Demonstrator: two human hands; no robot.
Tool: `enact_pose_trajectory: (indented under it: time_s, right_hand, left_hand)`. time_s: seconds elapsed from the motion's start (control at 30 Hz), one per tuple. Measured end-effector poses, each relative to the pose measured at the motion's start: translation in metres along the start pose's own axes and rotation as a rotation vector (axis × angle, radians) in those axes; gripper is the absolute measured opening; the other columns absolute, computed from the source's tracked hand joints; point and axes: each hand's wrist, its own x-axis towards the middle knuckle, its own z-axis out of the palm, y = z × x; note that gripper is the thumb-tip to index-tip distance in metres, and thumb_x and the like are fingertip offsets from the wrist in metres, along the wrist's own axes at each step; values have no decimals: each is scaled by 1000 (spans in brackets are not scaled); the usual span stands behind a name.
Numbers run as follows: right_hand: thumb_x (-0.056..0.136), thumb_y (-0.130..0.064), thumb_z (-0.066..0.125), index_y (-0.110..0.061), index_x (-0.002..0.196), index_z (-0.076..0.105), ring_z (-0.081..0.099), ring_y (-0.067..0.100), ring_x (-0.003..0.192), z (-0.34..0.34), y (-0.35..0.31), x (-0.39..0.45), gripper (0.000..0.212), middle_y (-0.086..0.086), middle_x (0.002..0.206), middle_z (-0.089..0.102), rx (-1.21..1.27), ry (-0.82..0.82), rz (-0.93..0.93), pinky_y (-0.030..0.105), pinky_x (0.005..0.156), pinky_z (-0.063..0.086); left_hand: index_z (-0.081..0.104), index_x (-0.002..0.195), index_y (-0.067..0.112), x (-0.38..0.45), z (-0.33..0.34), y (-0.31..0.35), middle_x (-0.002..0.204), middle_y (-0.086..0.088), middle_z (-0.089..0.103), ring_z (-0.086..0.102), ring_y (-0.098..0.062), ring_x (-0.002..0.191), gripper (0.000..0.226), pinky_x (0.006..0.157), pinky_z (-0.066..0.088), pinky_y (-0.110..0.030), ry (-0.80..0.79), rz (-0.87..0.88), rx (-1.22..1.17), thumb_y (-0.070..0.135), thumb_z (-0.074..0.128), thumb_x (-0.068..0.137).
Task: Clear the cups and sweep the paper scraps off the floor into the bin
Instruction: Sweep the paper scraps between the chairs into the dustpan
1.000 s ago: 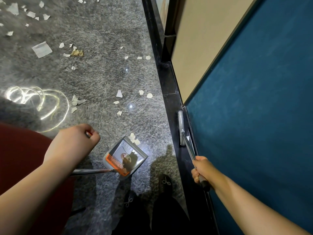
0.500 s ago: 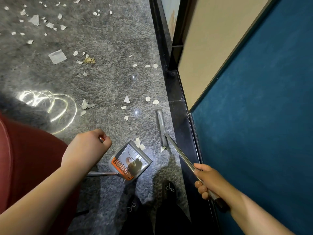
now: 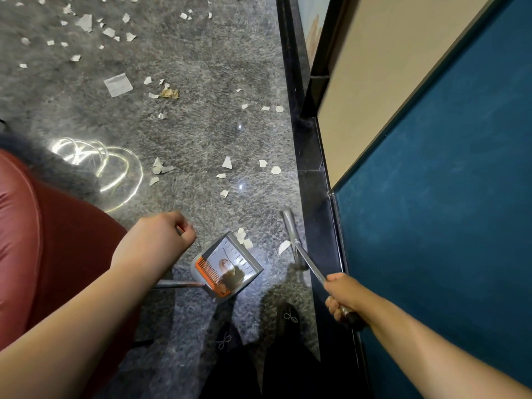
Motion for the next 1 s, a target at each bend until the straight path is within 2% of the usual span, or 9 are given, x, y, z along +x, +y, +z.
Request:
enact_pose_trajectory:
  time_s: [0.07, 0.23, 0.3, 0.4, 0.57, 0.67, 0.83, 1.0]
  right_hand:
    - [96, -5, 30, -10, 93, 48, 36, 16, 35, 13, -7, 5, 19, 7, 41, 40, -52, -42, -9, 20, 37, 32]
    - [99, -4, 34, -3, 117, 44, 36, 14, 30, 36, -29, 10, 21, 11, 52, 41, -154, -86, -66, 18, 32, 35]
    - [100, -5, 34, -2, 119, 43, 38, 14, 32, 42, -38, 10, 21, 12, 55, 43, -208, -97, -84, 19, 32, 37]
    - [100, -7, 33, -6, 121, 45, 40, 14, 36, 48, -47, 7, 24, 12, 57, 45, -272, -137, -106, 21, 34, 39]
    - [101, -13, 35, -12, 134, 39, 40, 15, 41, 60, -56, -5, 34, 8, 55, 43, -373, -257, -121, 22, 37, 38]
    - [101, -14, 35, -17, 139, 36, 38, 12, 41, 63, -62, -18, 38, 8, 61, 42, -381, -298, -98, 20, 39, 35]
    - [101, -17, 37, -26, 137, 39, 36, 6, 32, 63, -57, -44, 36, 7, 62, 43, -234, -296, -40, 14, 36, 31]
    - [101, -18, 38, -28, 115, 45, 37, 8, 34, 70, -56, -78, 18, 7, 62, 44, -213, -223, -103, 16, 37, 31]
  left_hand:
    - [60, 81, 30, 2, -2, -3, 78, 0, 68, 65, -26, 82, 11, 76, 54, -35, -22, -7, -1, 37, 60, 89]
    - [63, 84, 26, 13, -11, -8, 73, 1, 64, 63, -24, 78, 8, 76, 53, -33, -48, 0, 25, 33, 62, 88]
    - [65, 86, 23, 18, -13, -11, 77, -4, 69, 65, -26, 80, 10, 76, 53, -34, -32, 16, 54, 32, 62, 88]
    - [67, 89, 22, 21, -13, -16, 82, -6, 71, 66, -28, 84, 12, 78, 54, -36, -17, 18, 52, 33, 62, 88]
    - [69, 90, 23, 19, -9, -23, 78, -5, 71, 66, -28, 79, 15, 73, 57, -38, 34, 13, 51, 33, 60, 88]
    - [69, 91, 23, 18, -8, -23, 76, -2, 70, 66, -25, 76, 16, 71, 57, -38, 40, 22, 41, 35, 59, 88]
    - [68, 91, 22, 15, -10, -30, 76, -1, 70, 66, -24, 76, 17, 70, 56, -35, 49, 30, 22, 35, 58, 89]
    - [67, 90, 24, 3, -13, -45, 77, -1, 71, 67, -25, 78, 15, 68, 50, -30, 71, 7, 10, 37, 59, 90]
